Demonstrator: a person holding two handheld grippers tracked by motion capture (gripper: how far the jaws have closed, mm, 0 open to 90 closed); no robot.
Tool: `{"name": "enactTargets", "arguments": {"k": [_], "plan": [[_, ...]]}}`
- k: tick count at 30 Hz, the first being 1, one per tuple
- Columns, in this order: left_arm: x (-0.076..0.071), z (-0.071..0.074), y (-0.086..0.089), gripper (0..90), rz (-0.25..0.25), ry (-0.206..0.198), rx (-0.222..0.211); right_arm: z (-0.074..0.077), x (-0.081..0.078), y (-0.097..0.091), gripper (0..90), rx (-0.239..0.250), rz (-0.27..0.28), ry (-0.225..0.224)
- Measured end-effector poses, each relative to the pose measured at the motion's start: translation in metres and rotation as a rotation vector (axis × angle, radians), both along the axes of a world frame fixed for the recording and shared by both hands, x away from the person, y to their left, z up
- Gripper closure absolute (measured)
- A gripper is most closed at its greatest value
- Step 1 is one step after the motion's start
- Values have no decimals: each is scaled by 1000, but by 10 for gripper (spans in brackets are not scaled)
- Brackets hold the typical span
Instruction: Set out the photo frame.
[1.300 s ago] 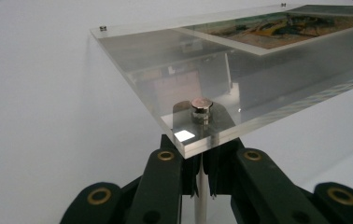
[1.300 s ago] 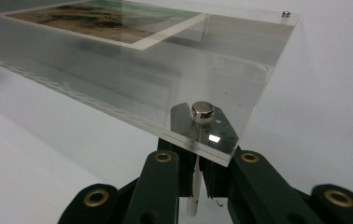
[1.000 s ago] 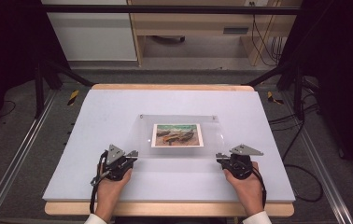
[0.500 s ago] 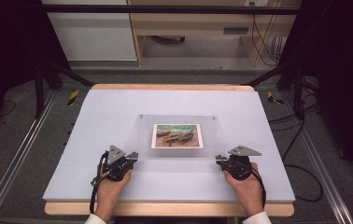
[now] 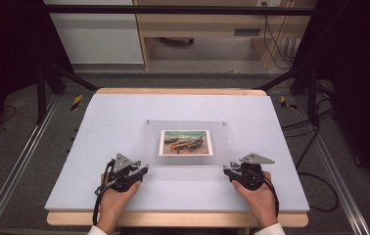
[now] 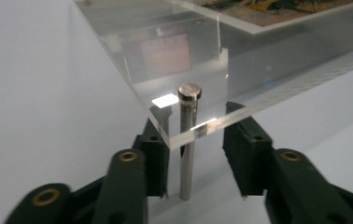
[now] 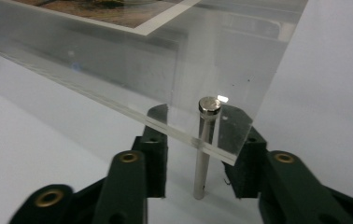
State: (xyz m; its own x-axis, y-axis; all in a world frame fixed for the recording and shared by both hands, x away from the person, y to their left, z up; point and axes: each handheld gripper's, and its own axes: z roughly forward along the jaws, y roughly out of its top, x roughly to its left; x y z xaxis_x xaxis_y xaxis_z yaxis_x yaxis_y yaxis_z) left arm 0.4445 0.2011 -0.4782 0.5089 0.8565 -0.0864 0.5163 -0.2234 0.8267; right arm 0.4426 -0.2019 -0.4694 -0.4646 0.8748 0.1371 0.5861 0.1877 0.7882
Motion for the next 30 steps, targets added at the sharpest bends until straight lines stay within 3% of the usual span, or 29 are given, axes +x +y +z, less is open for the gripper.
{"name": "enactTargets", "arguments": {"k": [2,6,8,14,18,21,23,30], "plan": [[-1,1,1,496,4,6,-8,1,-1,-1,467,-3,-3,2],[0,3,4,368,-45,47,-32,1,-4,-5,302,4,-11,44],[0,3,8,316,-60,70,-42,1,-7,-6,250,6,-4,45],[1,11,18,210,-73,59,-88,5,-14,-6,140,8,19,31],[4,14,23,154,-119,39,-83,7,-15,-9,102,15,40,5],[5,17,25,125,-132,26,-116,10,-15,-10,101,23,41,-8],[4,20,23,113,-140,10,-113,13,-15,-10,102,29,34,-17],[5,25,17,124,-116,-44,-120,18,-11,-10,129,40,12,-59]]}}
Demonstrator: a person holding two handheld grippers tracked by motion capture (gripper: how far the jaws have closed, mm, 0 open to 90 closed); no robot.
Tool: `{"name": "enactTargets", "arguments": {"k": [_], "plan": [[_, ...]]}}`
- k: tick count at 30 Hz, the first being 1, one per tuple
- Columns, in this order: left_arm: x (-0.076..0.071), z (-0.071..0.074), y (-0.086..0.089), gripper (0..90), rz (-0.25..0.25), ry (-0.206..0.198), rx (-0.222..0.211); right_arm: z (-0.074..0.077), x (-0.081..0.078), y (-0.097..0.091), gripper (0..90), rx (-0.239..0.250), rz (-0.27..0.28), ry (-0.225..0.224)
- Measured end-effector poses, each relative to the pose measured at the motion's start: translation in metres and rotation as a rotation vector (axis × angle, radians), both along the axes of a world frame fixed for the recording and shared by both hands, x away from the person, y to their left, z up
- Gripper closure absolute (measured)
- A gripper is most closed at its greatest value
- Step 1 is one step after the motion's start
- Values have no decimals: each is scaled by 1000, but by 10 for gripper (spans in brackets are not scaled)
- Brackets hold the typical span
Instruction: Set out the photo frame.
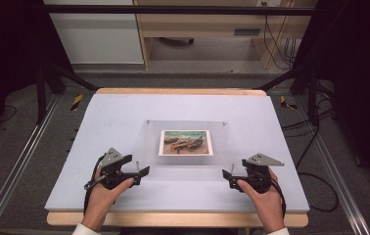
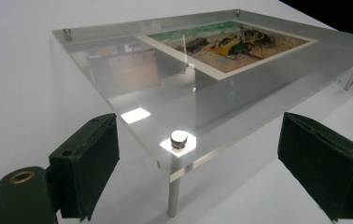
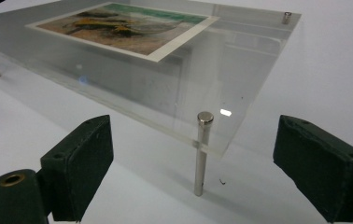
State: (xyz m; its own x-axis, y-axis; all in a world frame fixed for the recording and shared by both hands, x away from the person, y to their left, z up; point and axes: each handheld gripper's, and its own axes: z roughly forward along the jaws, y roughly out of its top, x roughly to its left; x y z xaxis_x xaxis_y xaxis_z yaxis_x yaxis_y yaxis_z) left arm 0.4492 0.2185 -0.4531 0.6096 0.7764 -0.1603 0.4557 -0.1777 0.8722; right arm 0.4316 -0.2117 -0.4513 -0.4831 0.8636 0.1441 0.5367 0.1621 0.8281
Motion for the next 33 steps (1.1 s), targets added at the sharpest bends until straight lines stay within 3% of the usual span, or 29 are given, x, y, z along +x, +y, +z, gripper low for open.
{"name": "enactTargets", "arguments": {"k": [4,8,12,17,23,33], "plan": [[3,6,-2,139,3,-28,-11,3,5,2,150,13,-15,-11],[12,18,-5,169,1,-58,40,9,17,5,184,24,-38,-9],[28,23,-4,169,30,-14,9,16,33,11,188,15,-21,8],[36,16,-1,159,33,31,12,15,50,11,179,21,-6,65],[36,9,2,158,50,82,-42,7,50,13,152,25,1,97],[36,1,-5,156,28,127,-41,4,50,11,133,71,-2,119]]}}
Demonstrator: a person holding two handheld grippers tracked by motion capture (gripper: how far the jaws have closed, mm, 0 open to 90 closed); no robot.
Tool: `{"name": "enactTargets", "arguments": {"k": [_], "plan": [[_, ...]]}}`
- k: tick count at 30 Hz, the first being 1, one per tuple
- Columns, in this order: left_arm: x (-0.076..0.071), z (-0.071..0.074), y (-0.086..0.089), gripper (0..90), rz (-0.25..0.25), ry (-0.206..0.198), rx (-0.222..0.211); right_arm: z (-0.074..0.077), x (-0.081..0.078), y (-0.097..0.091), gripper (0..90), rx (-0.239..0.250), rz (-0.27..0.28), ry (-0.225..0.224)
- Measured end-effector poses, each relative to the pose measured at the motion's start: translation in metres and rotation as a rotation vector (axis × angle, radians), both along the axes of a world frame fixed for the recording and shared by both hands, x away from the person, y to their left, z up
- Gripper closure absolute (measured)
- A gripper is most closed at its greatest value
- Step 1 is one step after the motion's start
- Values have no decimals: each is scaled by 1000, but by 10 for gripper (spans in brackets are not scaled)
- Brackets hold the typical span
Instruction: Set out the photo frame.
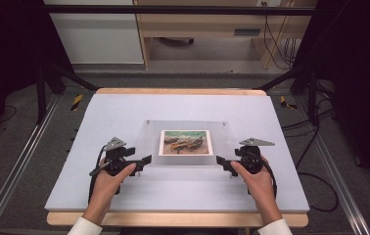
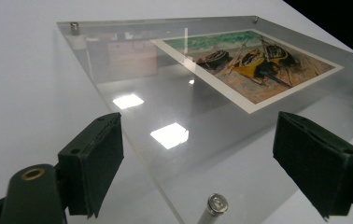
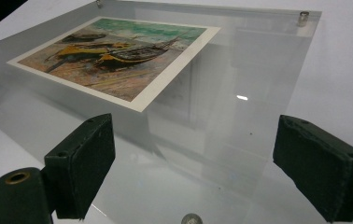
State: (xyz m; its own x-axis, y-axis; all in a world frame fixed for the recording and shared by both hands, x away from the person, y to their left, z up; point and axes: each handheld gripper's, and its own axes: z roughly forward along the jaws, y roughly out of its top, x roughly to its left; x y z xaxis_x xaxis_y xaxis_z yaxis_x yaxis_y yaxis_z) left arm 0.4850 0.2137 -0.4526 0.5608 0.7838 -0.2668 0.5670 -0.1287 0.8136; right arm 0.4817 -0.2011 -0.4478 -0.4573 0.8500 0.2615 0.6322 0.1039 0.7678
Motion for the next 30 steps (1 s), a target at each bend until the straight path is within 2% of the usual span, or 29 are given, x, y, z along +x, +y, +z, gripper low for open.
{"name": "enactTargets", "arguments": {"k": [5,8,15,30], "plan": [[1,-2,0,140,6,14,-12,-1,1,-1,129,15,-2,7],[2,-4,1,140,8,38,-38,-3,1,-2,126,33,-4,14],[4,-6,3,136,9,65,-70,-4,2,-4,122,58,-8,37],[5,-9,7,137,1,97,-104,-9,3,-11,117,129,1,91]]}}
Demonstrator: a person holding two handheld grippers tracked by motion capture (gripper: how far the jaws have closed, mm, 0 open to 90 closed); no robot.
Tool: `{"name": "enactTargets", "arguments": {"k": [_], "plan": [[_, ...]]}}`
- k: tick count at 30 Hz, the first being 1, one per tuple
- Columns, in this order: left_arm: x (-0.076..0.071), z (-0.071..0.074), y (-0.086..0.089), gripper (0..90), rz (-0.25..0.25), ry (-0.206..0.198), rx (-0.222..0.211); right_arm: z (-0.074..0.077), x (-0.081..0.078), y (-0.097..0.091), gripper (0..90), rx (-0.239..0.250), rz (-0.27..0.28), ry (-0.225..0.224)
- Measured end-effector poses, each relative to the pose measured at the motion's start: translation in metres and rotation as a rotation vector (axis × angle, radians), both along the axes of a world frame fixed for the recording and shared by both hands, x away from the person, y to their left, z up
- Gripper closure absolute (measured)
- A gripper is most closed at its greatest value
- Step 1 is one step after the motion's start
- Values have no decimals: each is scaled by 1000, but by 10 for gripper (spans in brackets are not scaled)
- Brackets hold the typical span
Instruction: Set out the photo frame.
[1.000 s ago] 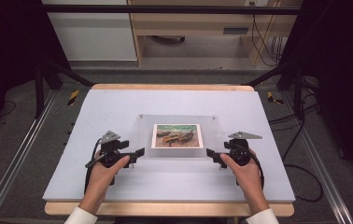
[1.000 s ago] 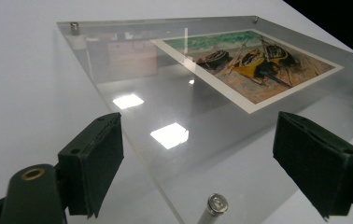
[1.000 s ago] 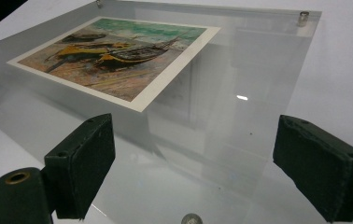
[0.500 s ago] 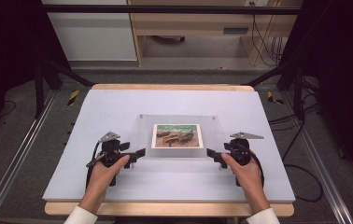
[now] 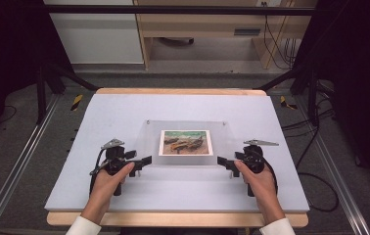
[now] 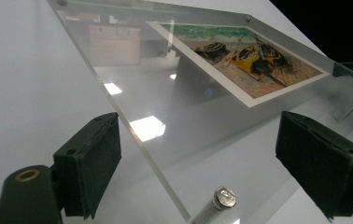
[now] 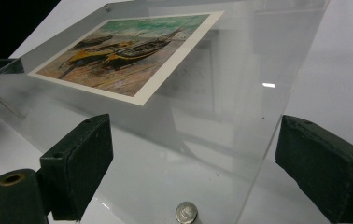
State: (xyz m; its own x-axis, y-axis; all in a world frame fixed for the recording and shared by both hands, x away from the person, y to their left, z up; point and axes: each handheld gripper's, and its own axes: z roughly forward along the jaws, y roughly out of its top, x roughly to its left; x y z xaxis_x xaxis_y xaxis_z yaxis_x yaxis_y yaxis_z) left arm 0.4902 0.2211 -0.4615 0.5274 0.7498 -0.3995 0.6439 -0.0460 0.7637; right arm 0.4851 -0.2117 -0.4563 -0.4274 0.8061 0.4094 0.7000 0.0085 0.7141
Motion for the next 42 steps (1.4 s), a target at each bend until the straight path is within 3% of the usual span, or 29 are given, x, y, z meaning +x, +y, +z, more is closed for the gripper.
{"name": "enactTargets", "arguments": {"k": [4,9,25,30,32,35,38,42], "plan": [[0,-2,0,142,-5,22,-29,-1,0,0,121,30,17,21],[1,-3,-1,144,-16,33,-45,-1,0,0,120,30,17,21],[3,-3,0,146,-24,23,-38,-1,0,1,125,19,14,18],[5,-1,0,174,-3,39,-31,1,1,4,129,9,5,23],[6,0,2,211,4,50,-43,2,2,5,136,1,-8,1],[10,1,2,253,37,18,-39,6,6,7,156,-14,-23,-33],[17,6,1,296,59,-34,6,7,11,10,181,-46,-27,-60],[21,9,0,317,71,-80,28,11,19,13,212,-91,-33,-95]]}}
